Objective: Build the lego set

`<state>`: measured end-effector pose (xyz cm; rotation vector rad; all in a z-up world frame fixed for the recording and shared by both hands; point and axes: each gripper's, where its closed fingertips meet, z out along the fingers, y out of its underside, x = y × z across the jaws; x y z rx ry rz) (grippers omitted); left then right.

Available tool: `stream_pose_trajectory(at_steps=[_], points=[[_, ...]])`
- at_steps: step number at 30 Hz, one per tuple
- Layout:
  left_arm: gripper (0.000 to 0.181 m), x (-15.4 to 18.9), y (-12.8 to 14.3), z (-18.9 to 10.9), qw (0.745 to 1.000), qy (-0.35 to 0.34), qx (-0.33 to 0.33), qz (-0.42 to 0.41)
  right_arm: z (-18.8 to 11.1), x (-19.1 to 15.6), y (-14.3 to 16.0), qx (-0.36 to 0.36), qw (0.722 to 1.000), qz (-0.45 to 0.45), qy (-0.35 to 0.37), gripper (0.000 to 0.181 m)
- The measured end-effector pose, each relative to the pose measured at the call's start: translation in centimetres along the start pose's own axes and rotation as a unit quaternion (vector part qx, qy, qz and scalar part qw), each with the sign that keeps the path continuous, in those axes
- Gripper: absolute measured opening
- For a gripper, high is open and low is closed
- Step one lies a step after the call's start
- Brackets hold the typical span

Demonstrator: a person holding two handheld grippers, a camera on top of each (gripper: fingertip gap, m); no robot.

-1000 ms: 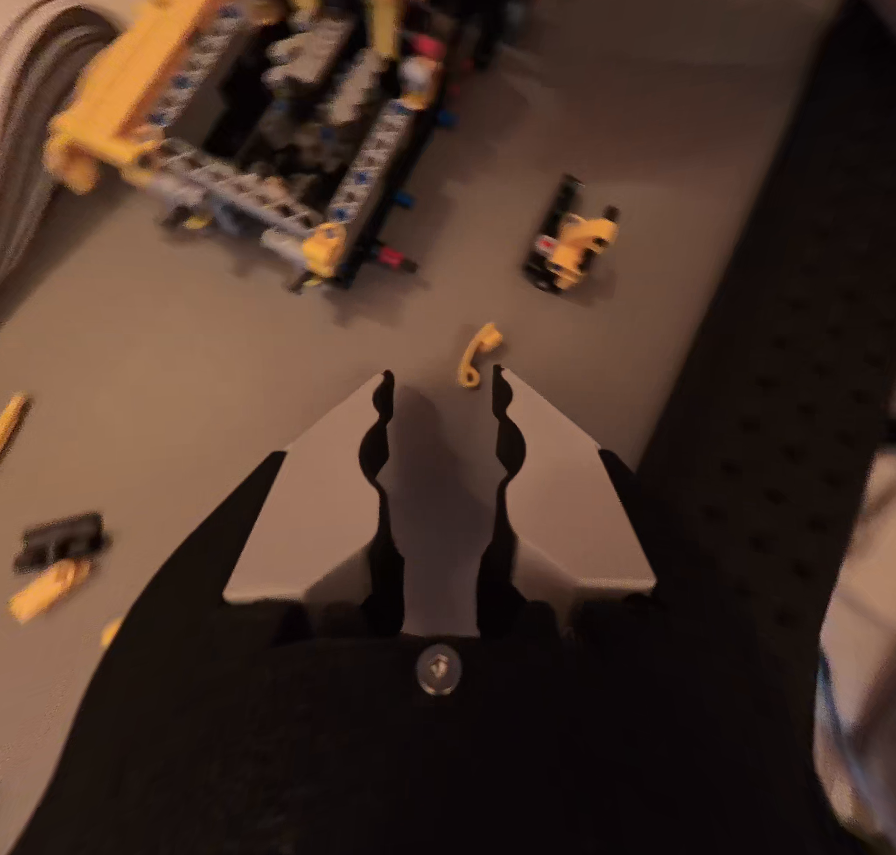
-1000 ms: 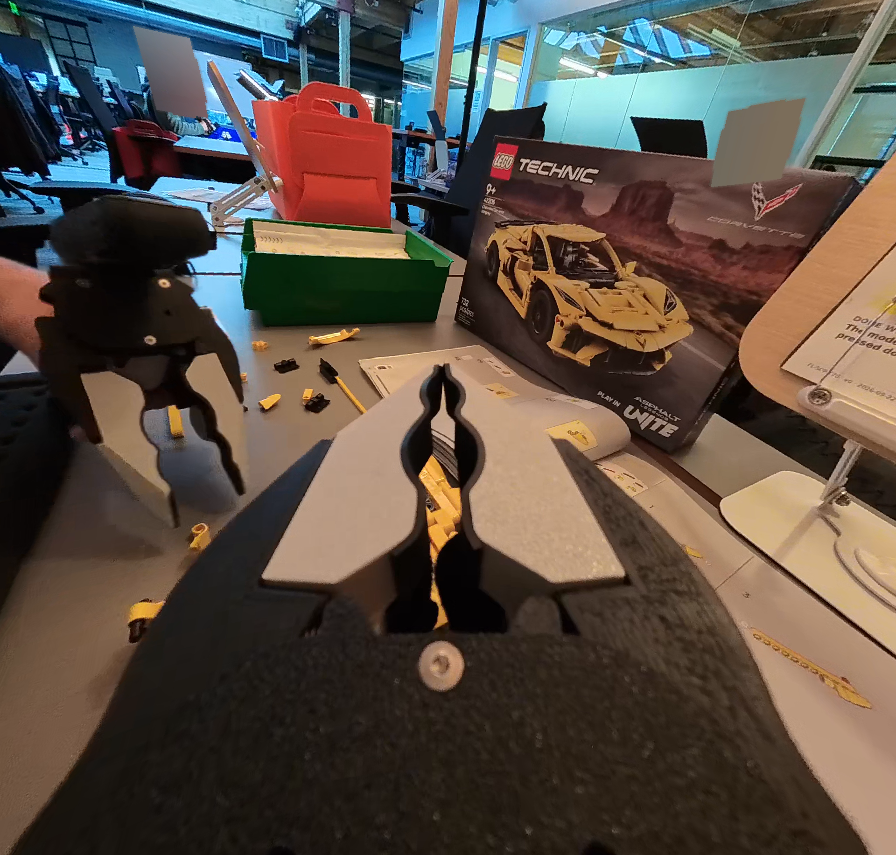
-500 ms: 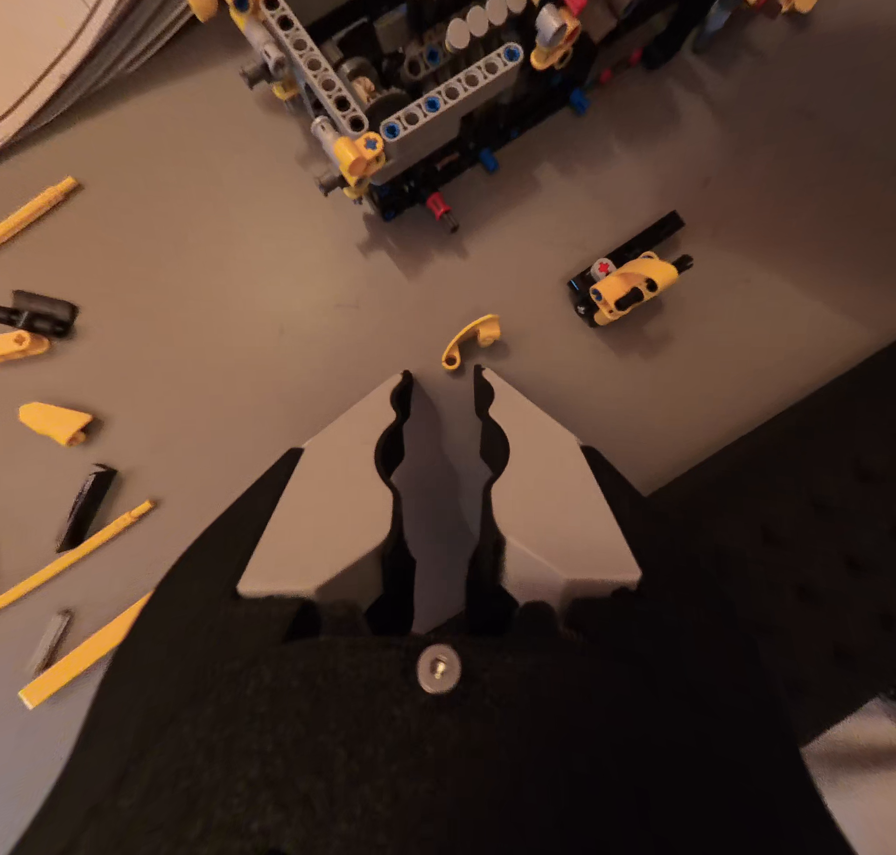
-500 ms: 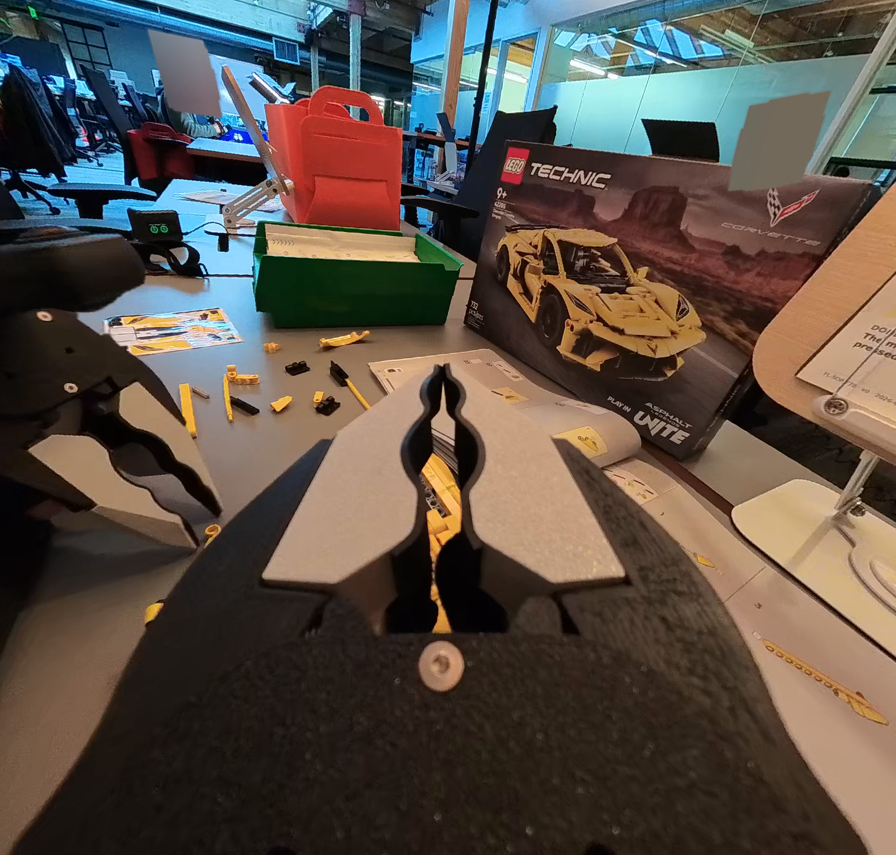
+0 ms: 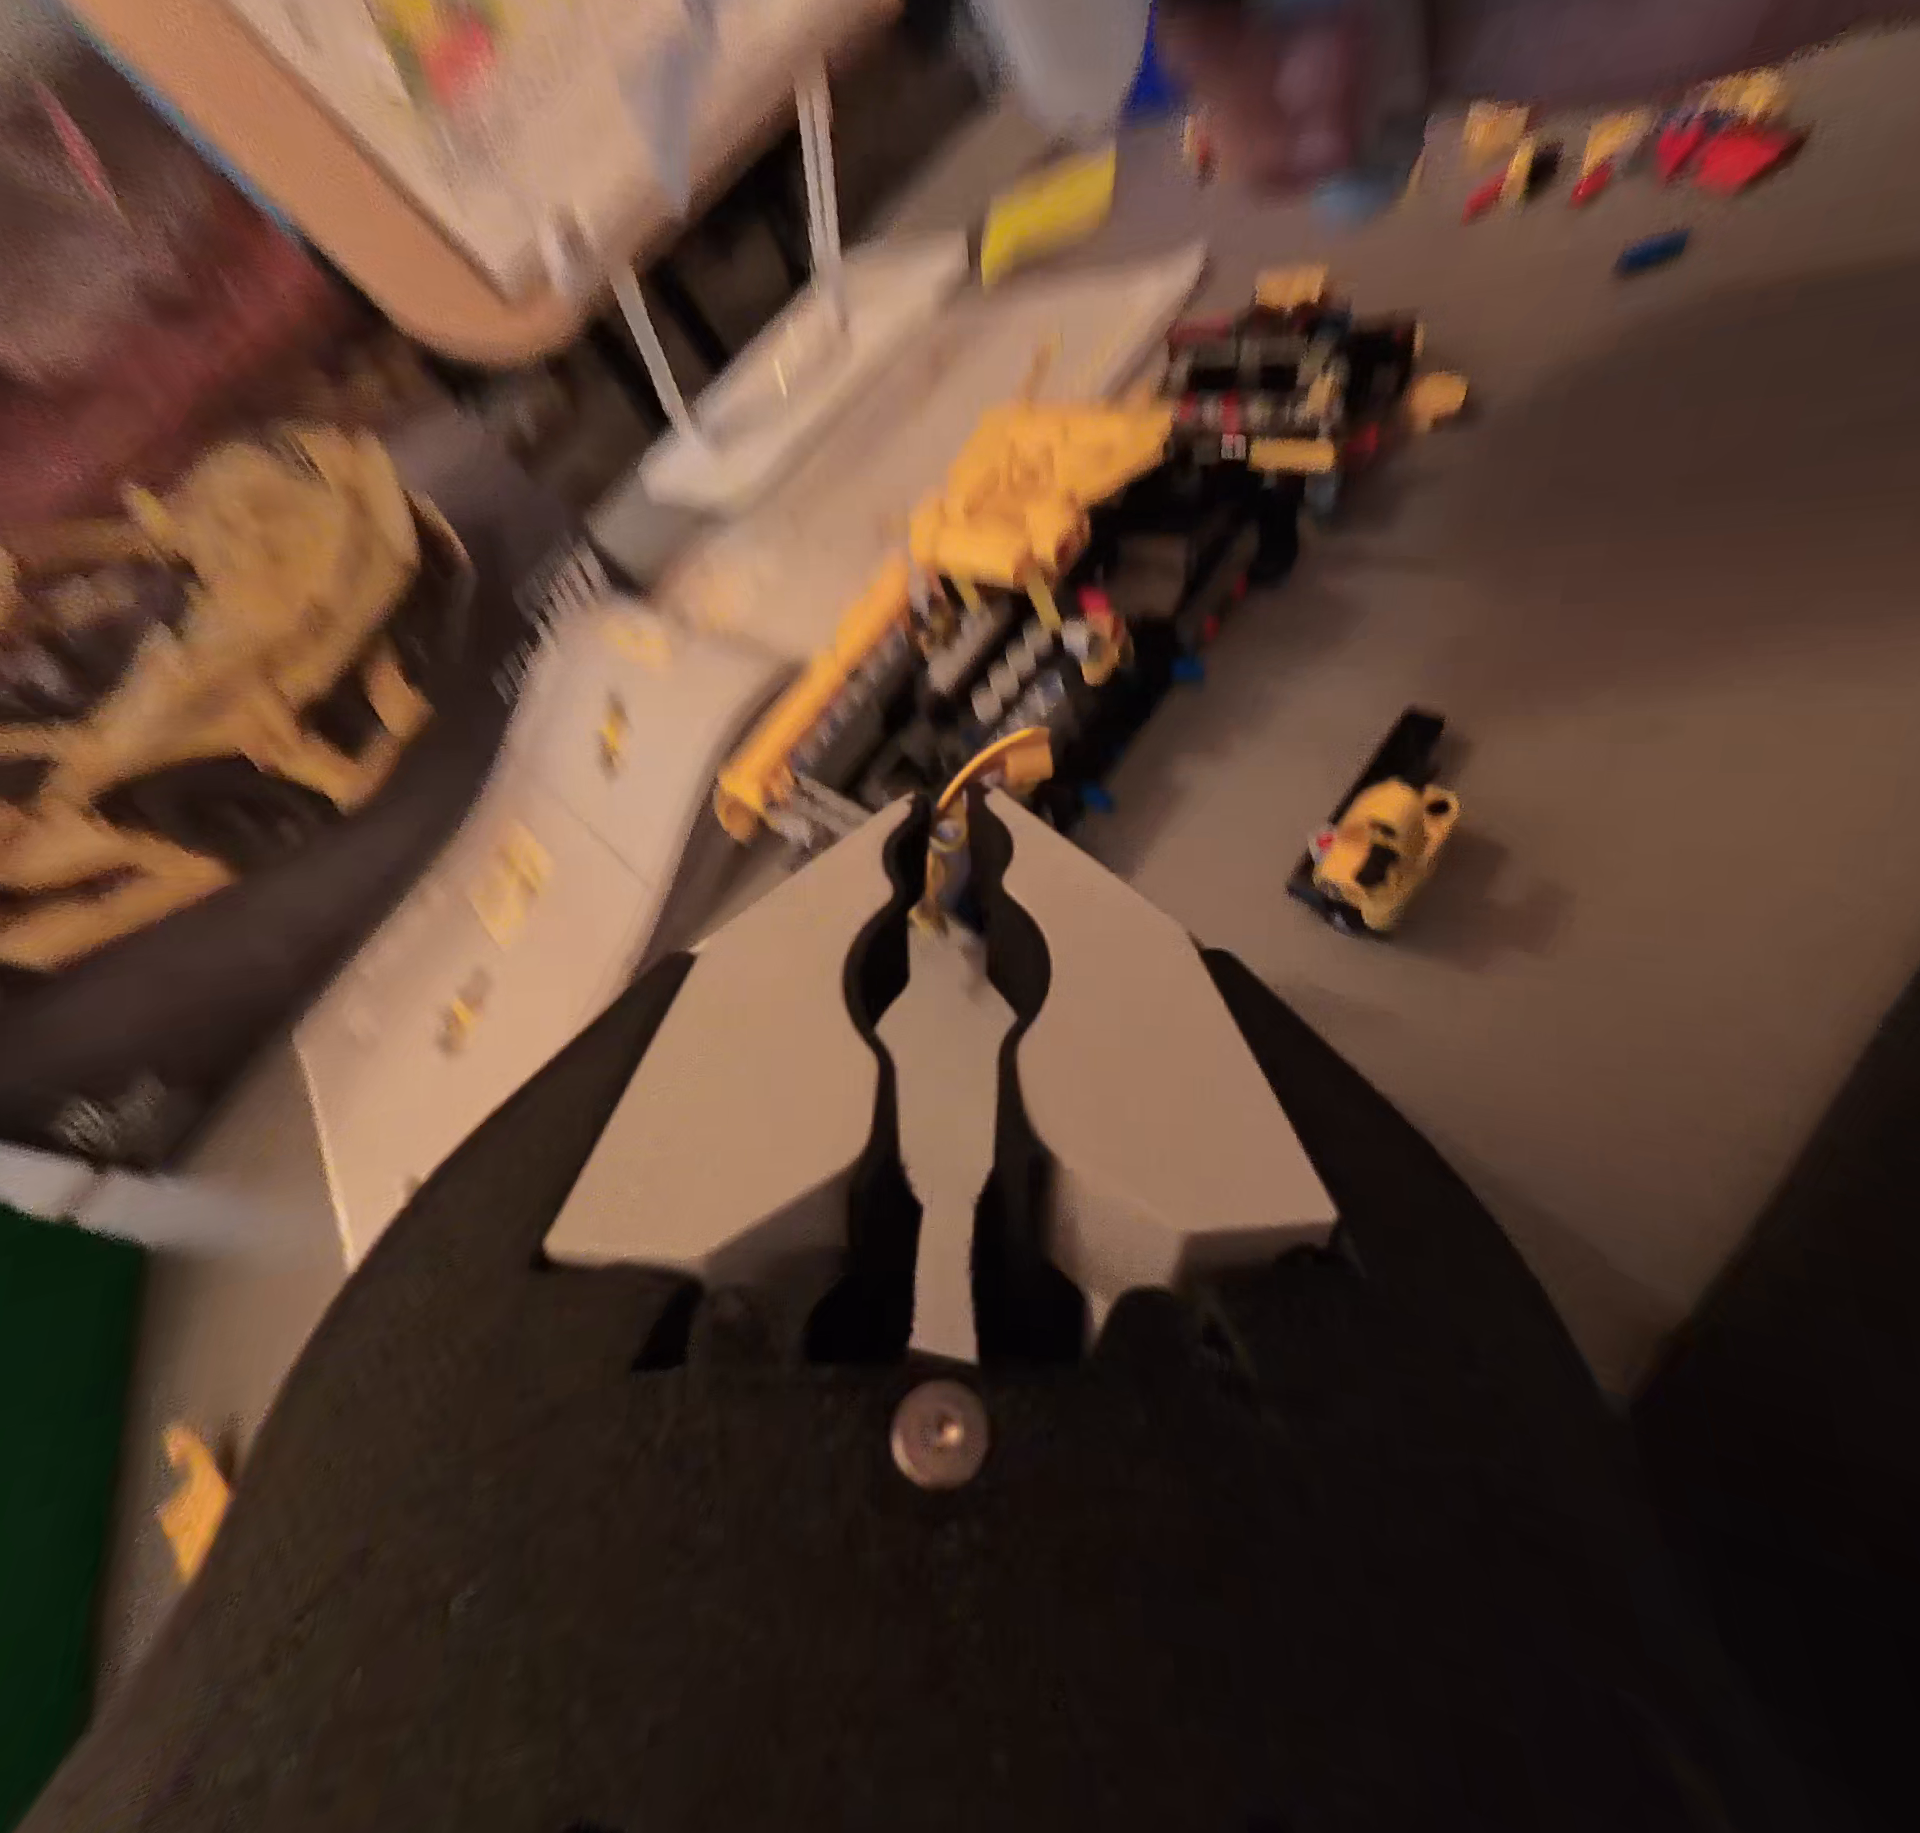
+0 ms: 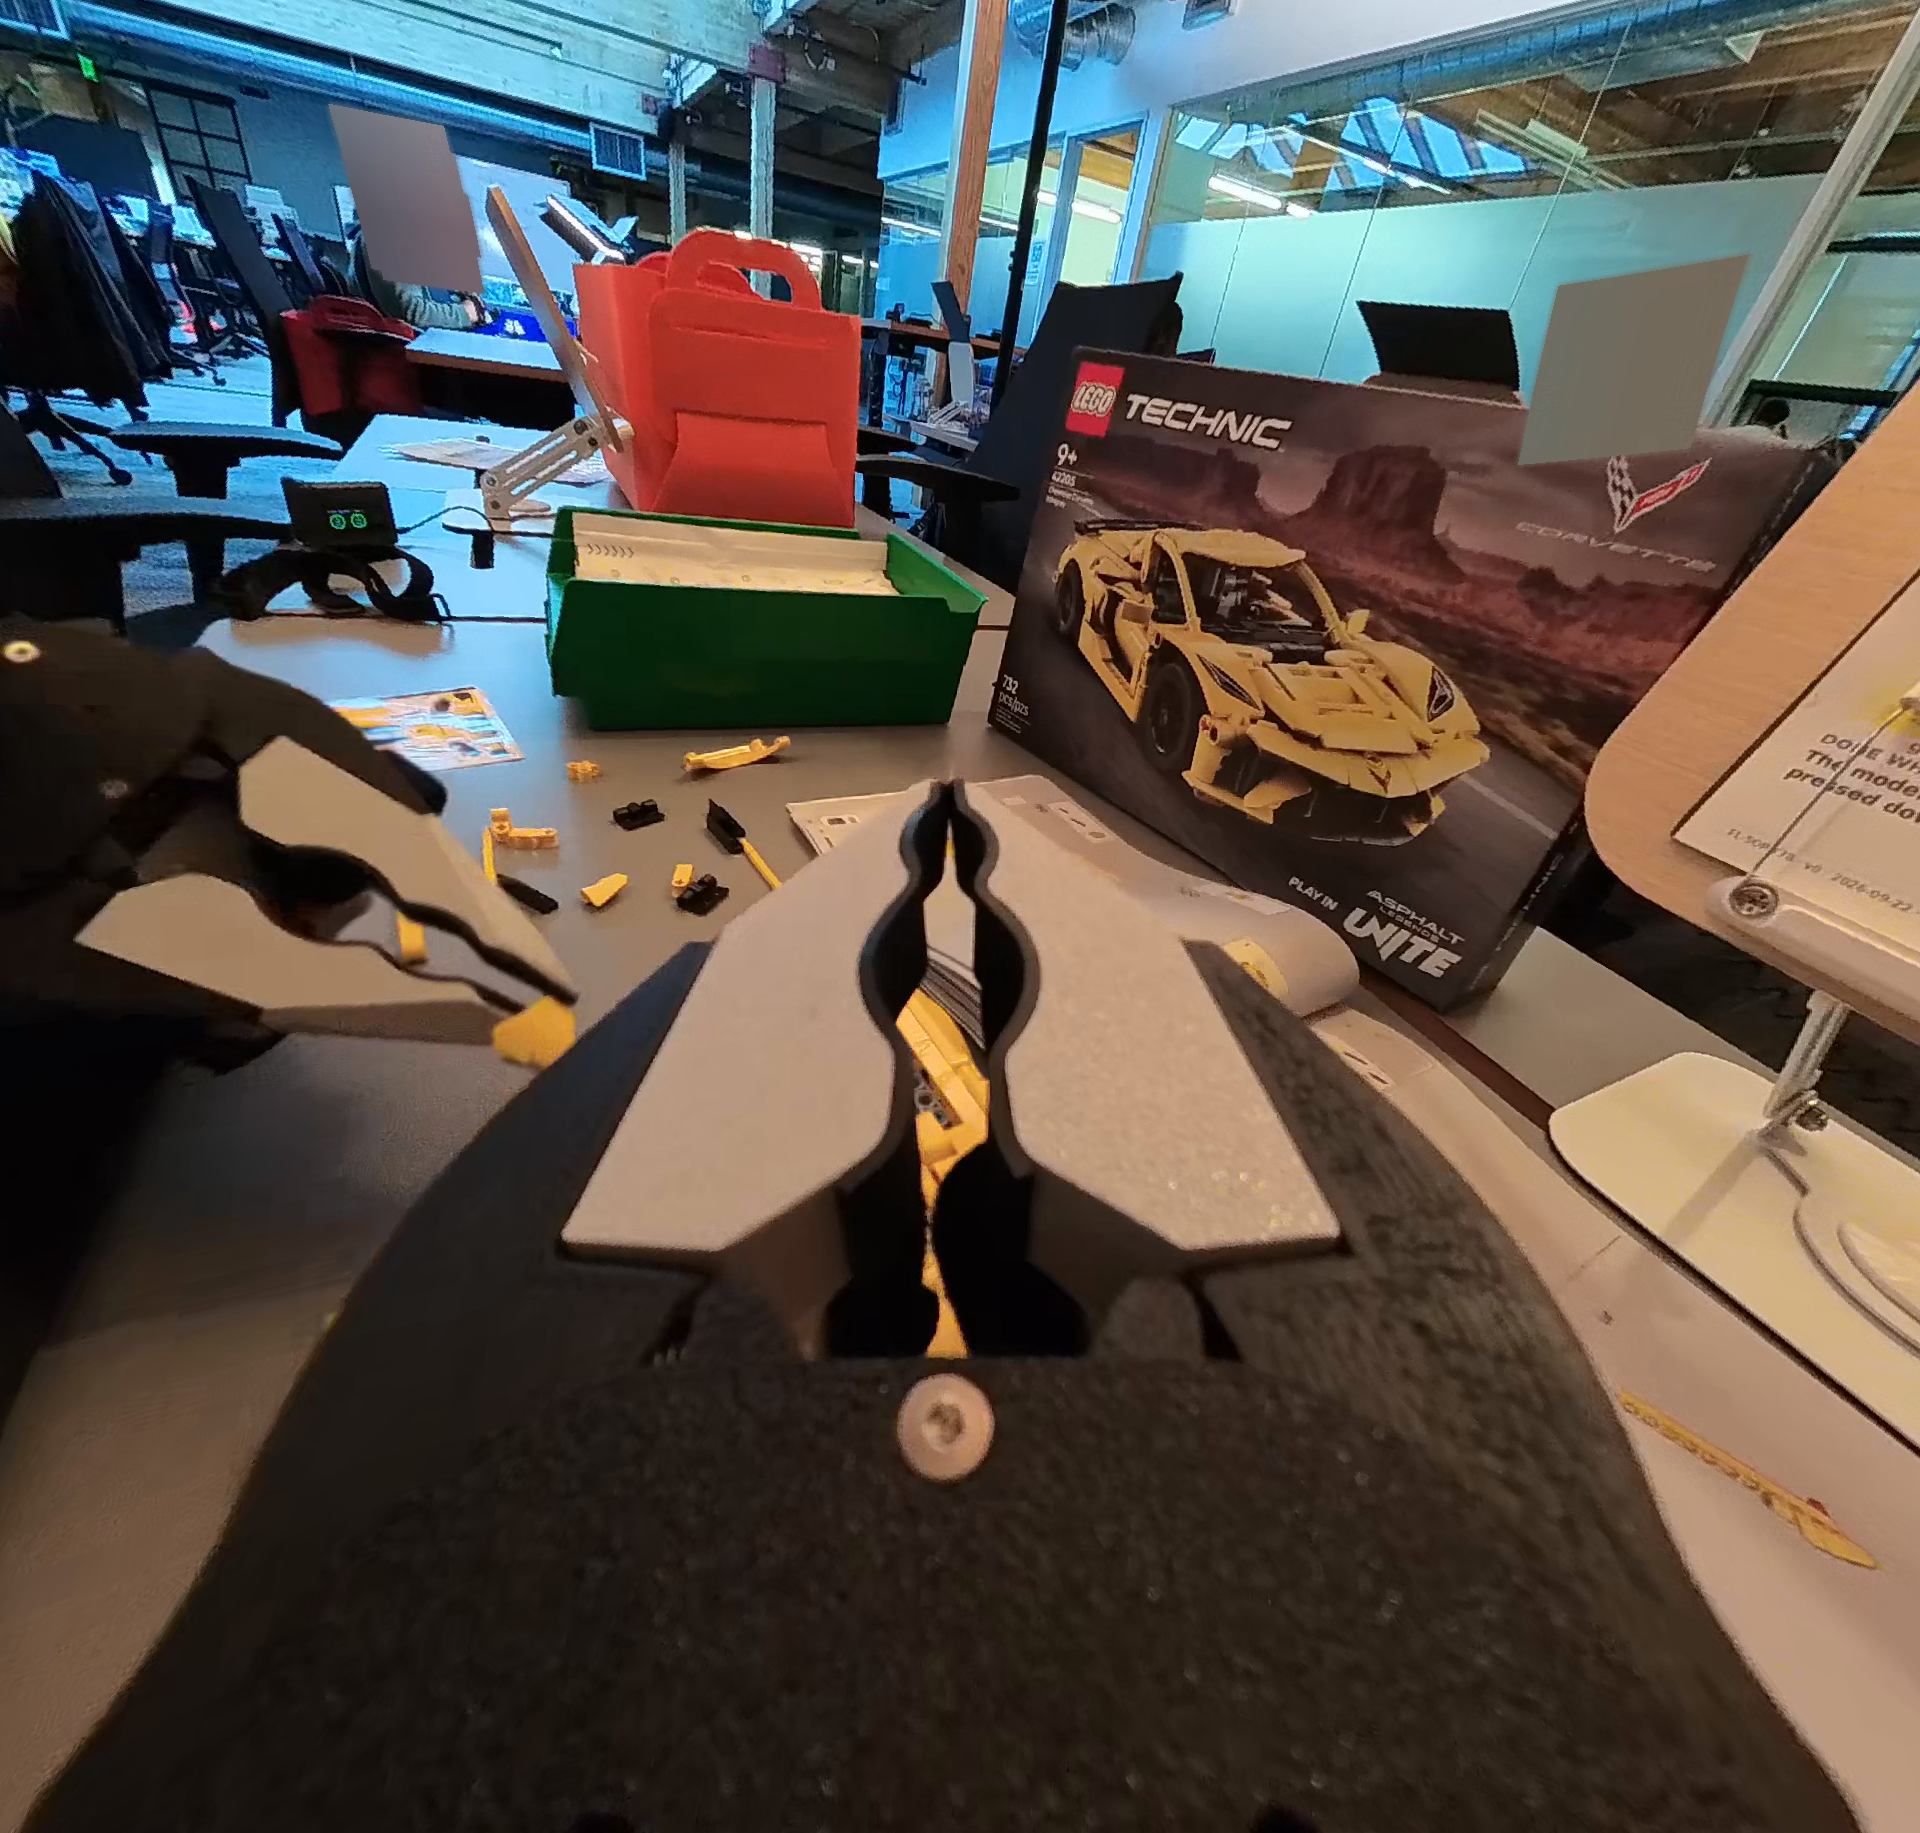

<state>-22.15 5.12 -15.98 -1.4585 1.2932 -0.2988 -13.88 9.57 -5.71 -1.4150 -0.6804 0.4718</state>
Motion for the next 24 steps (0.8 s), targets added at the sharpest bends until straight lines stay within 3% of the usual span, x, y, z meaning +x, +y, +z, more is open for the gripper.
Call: stream_pose_trajectory(at_steps=[3,10,15,19,22,24], points=[[0.006,-1.2,-2.9,-0.6,0.993,-0.022,0.110,0.022,0.1,-0.1,0.1,-0.001,1.000,0.003,-0.003,0.000],[0.007,-4.4,-5.3,-1.4,0.964,-0.036,0.260,-0.038,0.1,-0.4,-0.3,0.010,1.000,0.015,-0.010,0.000],[0.006,-7.2,-4.7,-0.5,0.959,-0.037,0.264,-0.100,0.5,-1.1,0.0,0.001,1.000,0.001,-0.015,0.000],[0.006,-8.1,-2.3,0.4,0.968,-0.009,0.184,-0.169,1.0,-1.7,0.5,-0.013,0.999,-0.049,-0.006,0.000],[0.006,-8.5,-1.6,0.4,0.967,-0.010,0.173,-0.184,1.3,-2.4,0.8,-0.033,0.988,-0.151,0.013,0.000],[0.006,-8.6,-1.4,0.5,0.968,-0.008,0.171,-0.186,1.5,-2.8,0.6,-0.038,0.963,-0.261,0.048,0.000]])
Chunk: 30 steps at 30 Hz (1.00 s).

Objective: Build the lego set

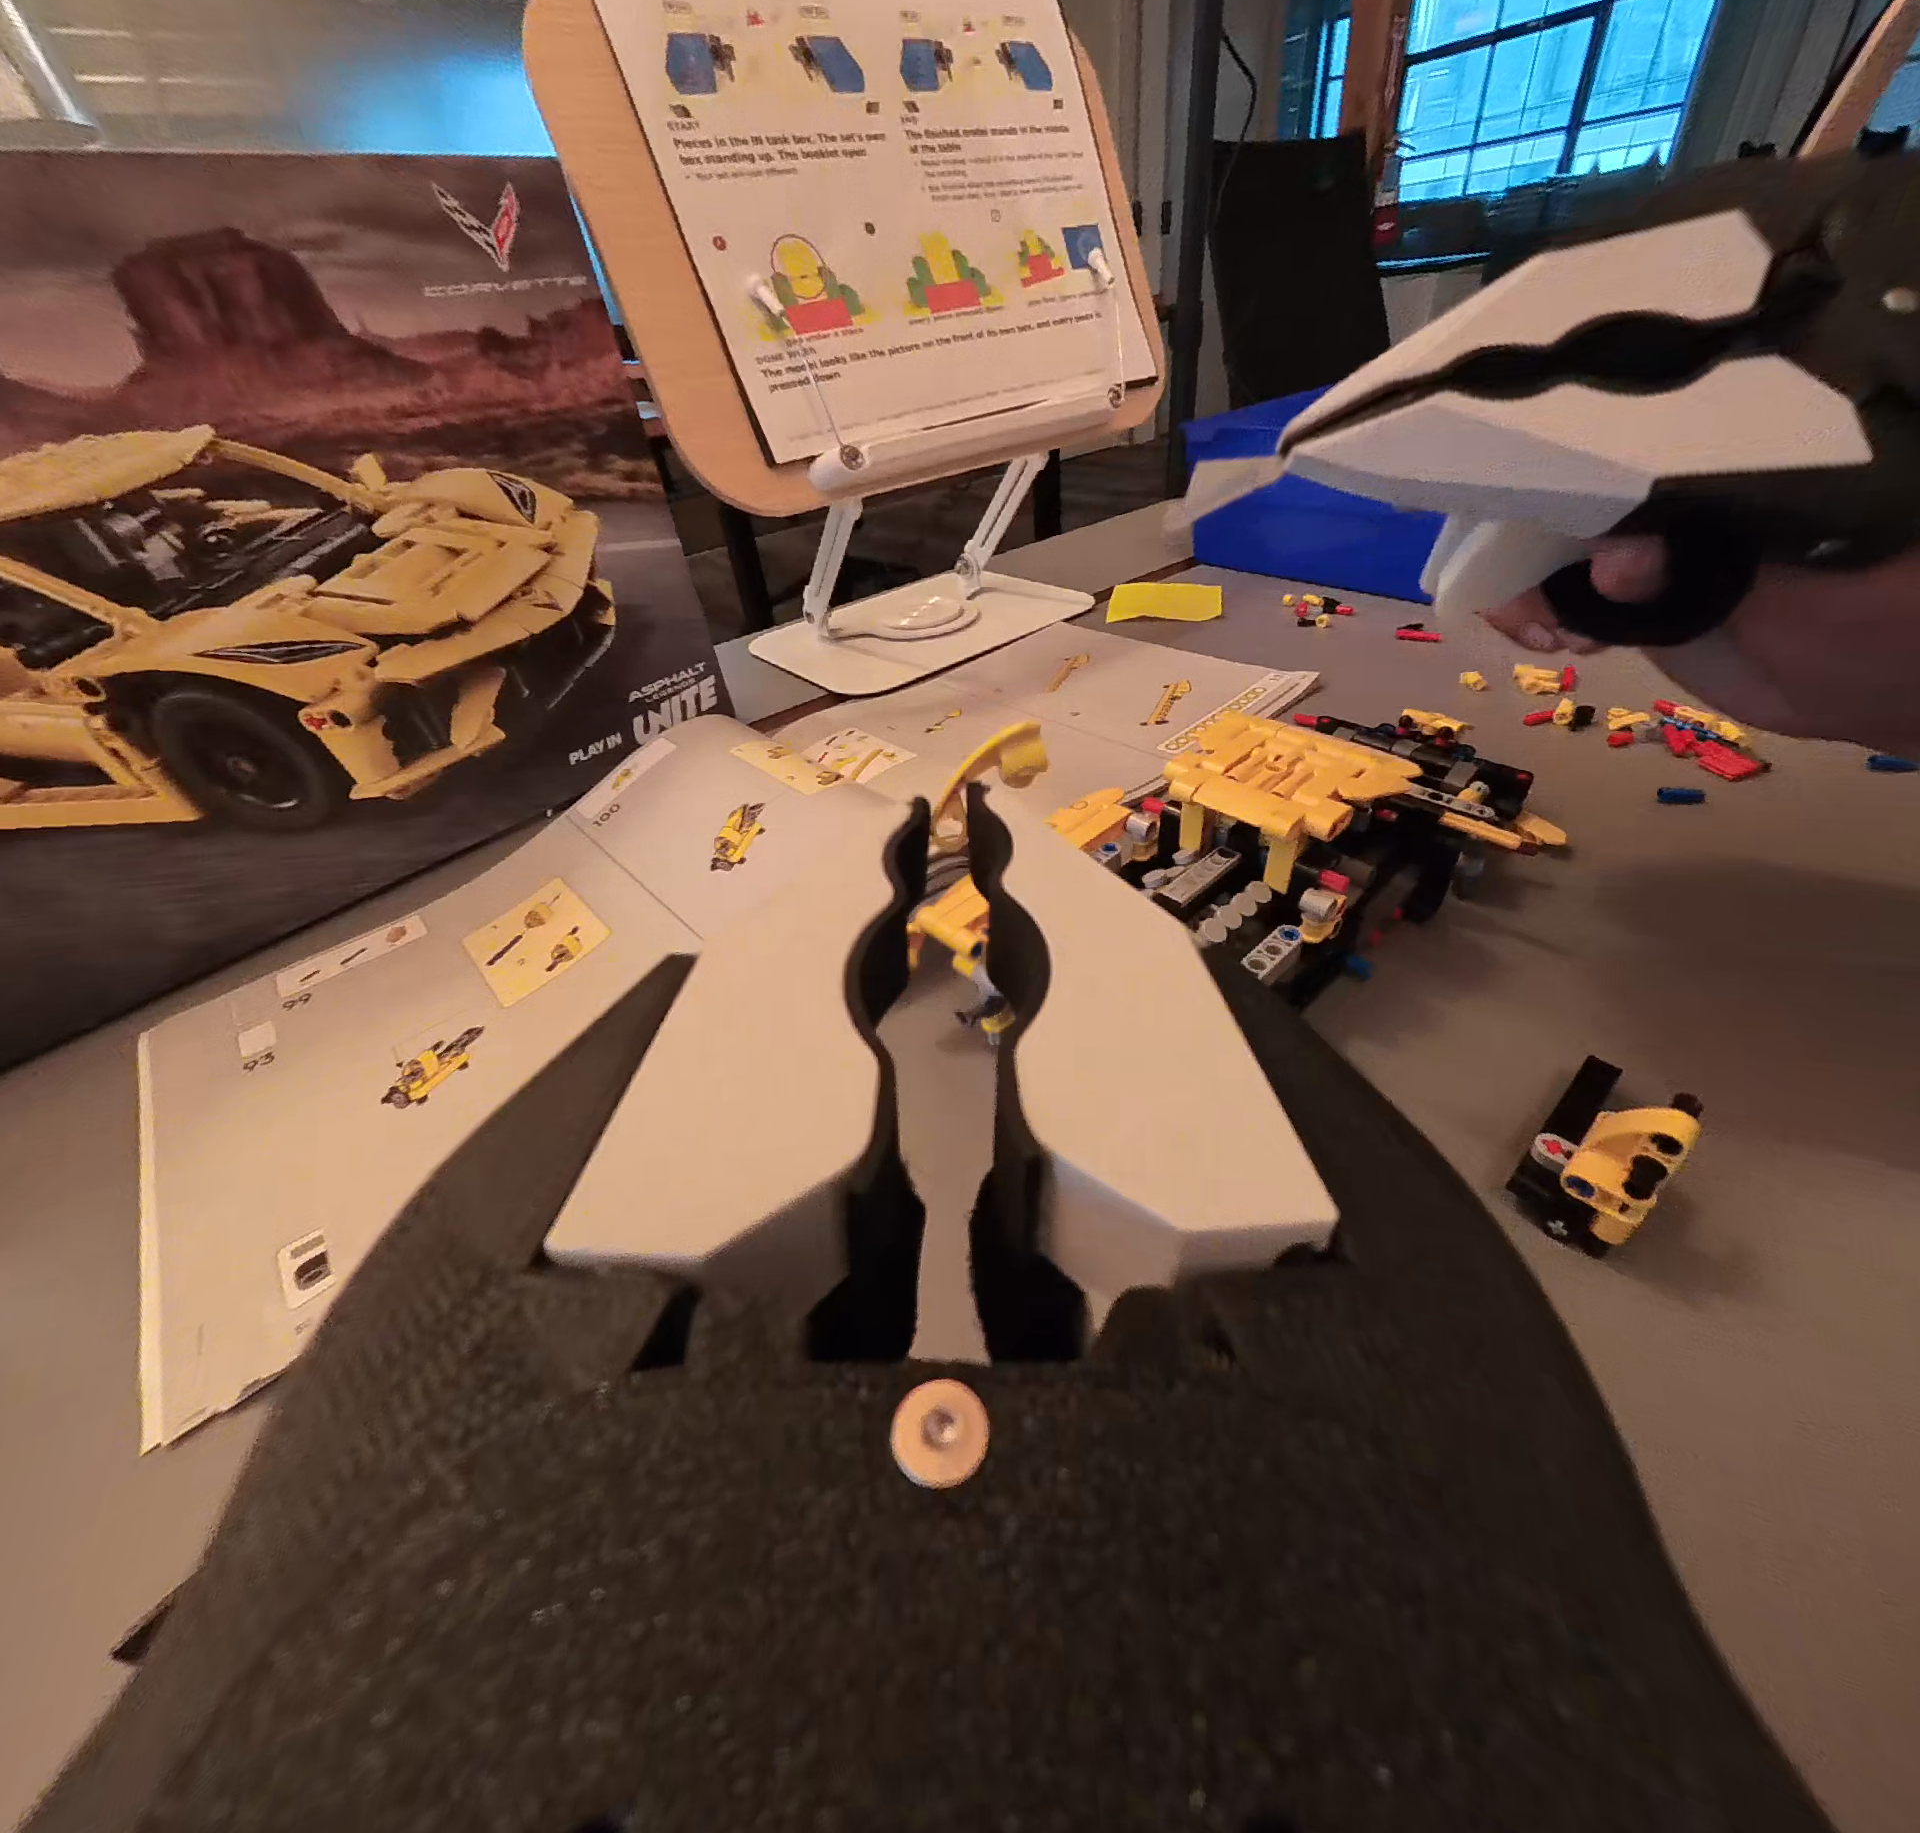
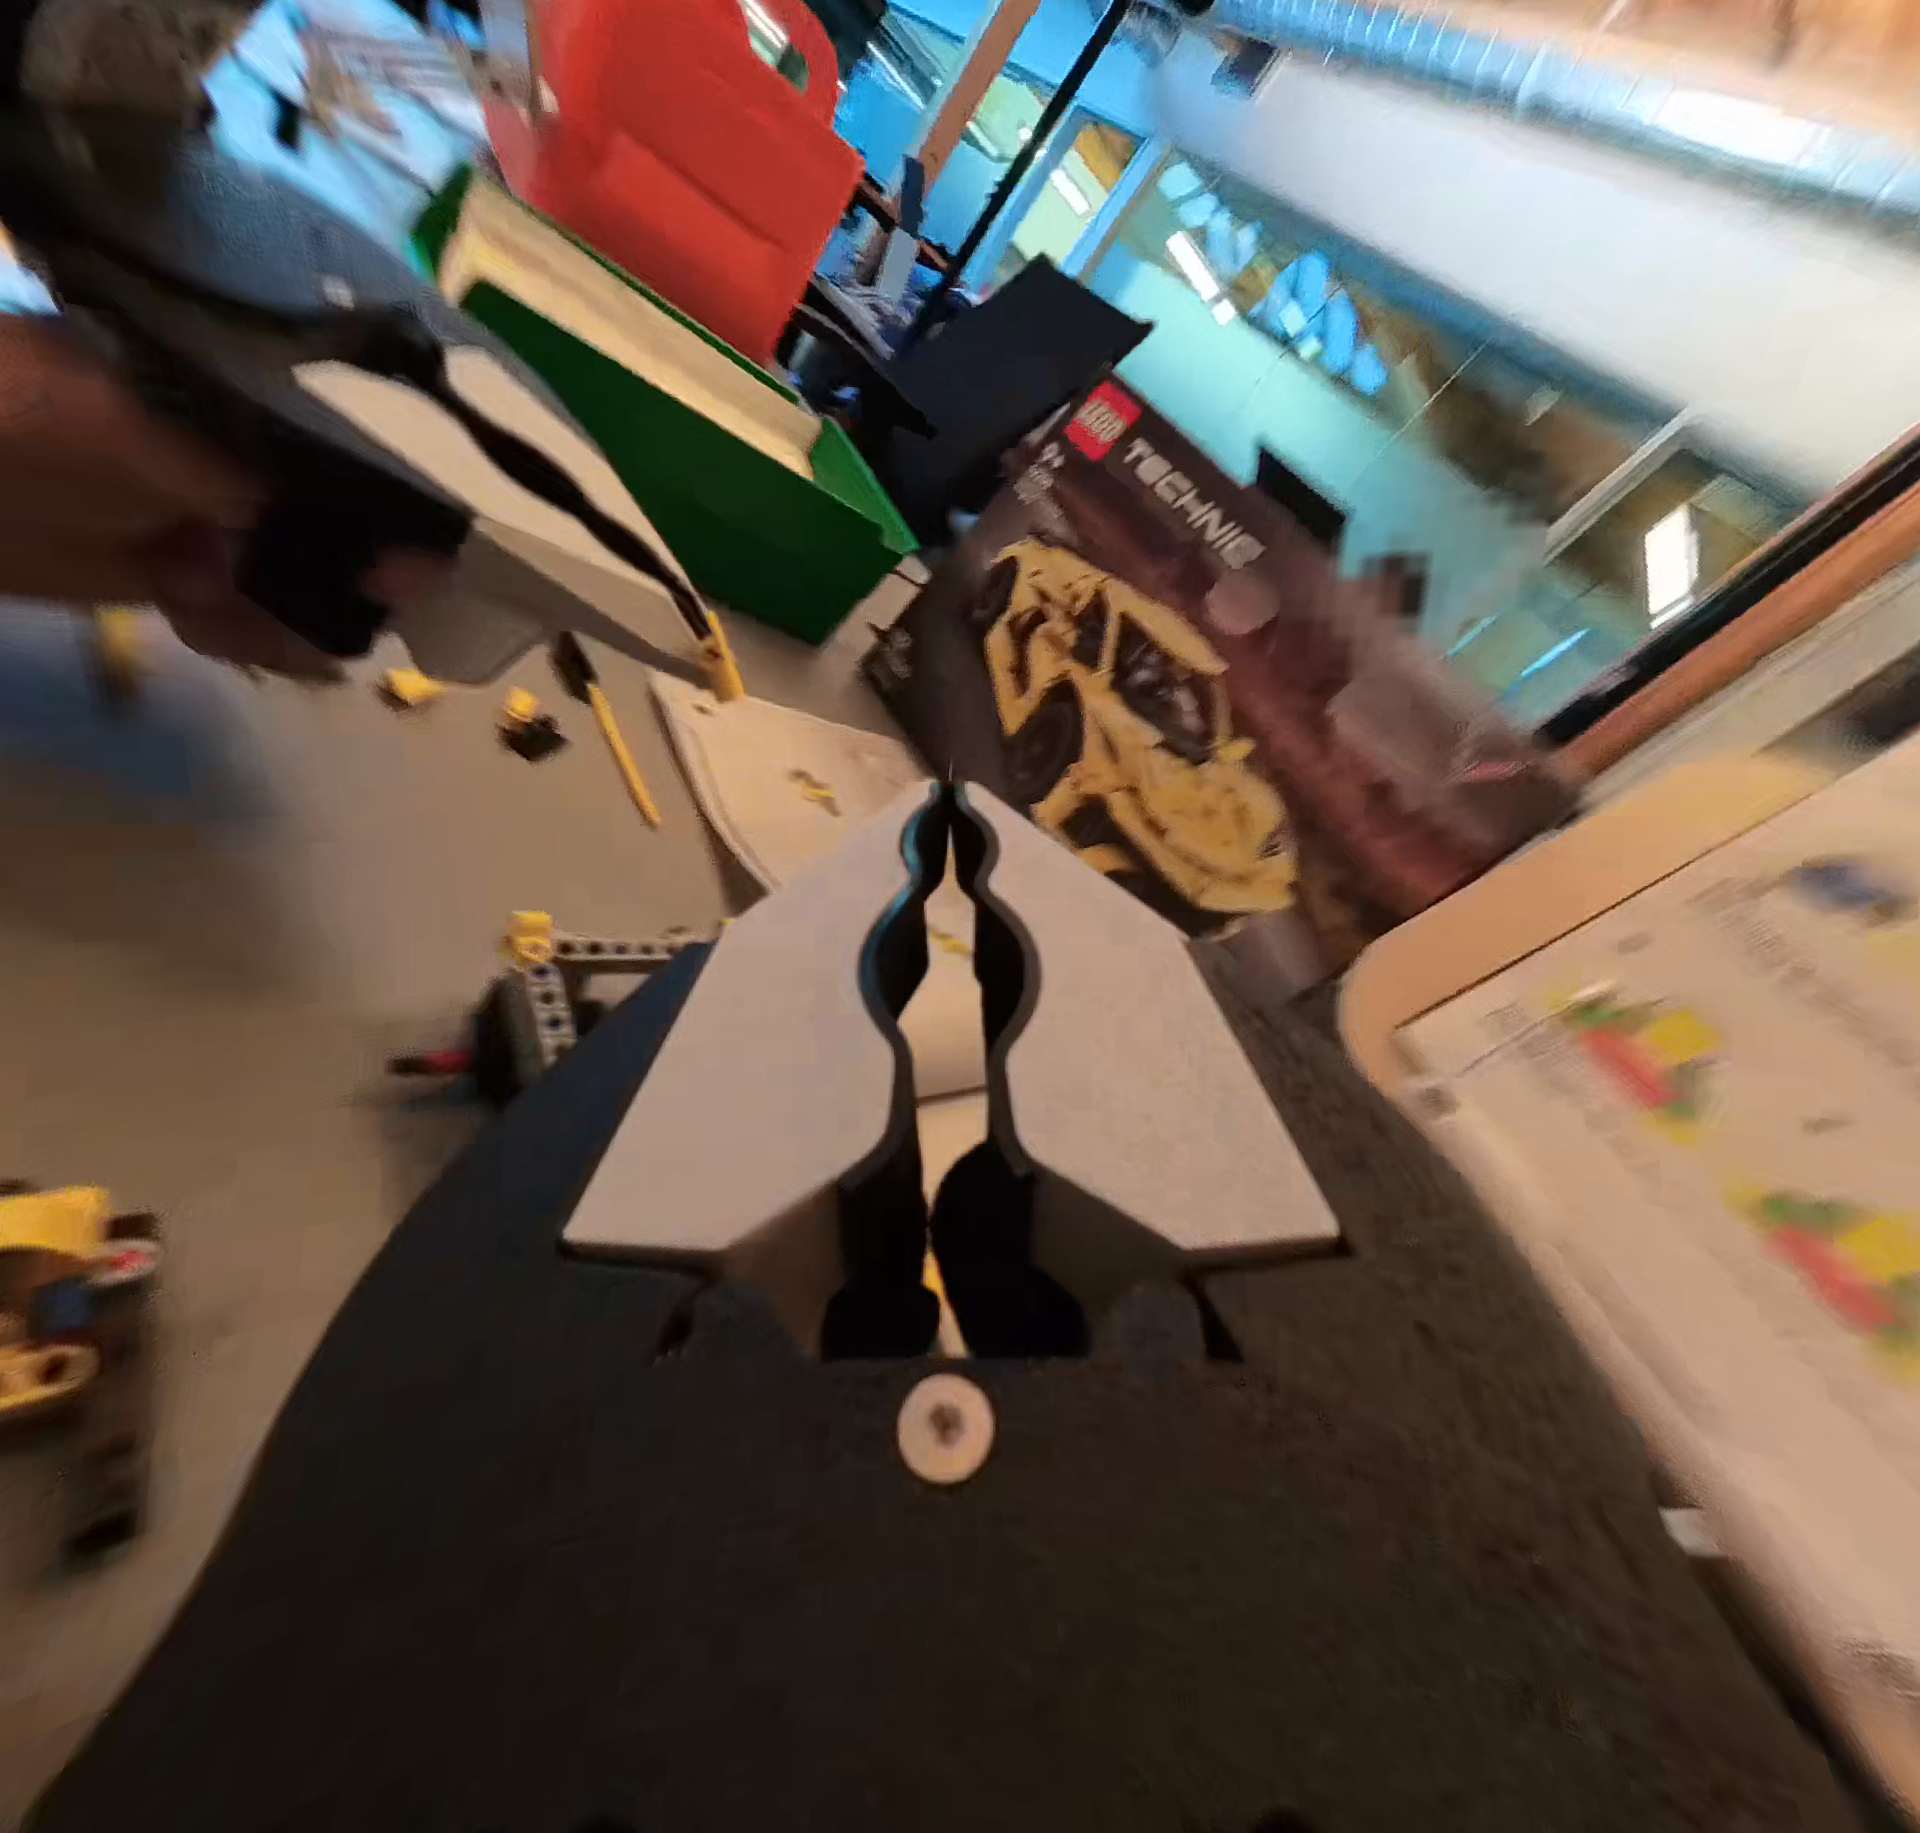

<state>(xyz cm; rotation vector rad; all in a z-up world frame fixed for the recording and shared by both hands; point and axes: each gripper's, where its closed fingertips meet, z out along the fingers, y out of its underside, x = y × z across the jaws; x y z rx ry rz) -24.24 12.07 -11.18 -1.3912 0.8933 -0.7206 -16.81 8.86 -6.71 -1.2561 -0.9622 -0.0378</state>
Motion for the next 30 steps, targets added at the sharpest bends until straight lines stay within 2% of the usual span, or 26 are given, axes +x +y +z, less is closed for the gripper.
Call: stream_pose_trajectory(at_steps=[2,4,12,16,21,26,30], points=[[0.006,0.2,0.2,0.1,1.000,0.003,-0.004,0.005,0.1,-0.4,-0.8,0.010,0.996,-0.078,0.036,0.000],[0.006,0.7,0.2,0.1,1.000,0.012,-0.002,0.019,0.3,-1.0,-1.3,0.014,0.994,-0.104,0.043,0.000],[0.007,1.9,-1.0,-0.1,0.991,-0.006,0.039,0.124,0.6,-2.0,-2.0,0.025,0.990,-0.128,0.045,0.000],[0.006,1.9,-1.8,-0.3,0.992,-0.004,0.065,0.111,0.5,-2.0,-2.3,0.035,0.994,-0.101,0.037,0.000],[0.006,0.9,-1.6,-0.6,0.997,0.031,0.054,-0.043,0.4,-1.5,-2.3,0.044,0.997,-0.053,0.030,0.000],[0.006,-1.7,-1.4,-1.1,0.972,0.043,0.066,-0.223,0.4,-1.3,-2.2,0.046,0.998,-0.038,0.029,0.000],[0.006,-3.2,-1.0,-1.5,0.955,0.035,0.071,-0.285,0.5,-1.6,-2.3,0.043,0.998,-0.046,0.024,0.000]])
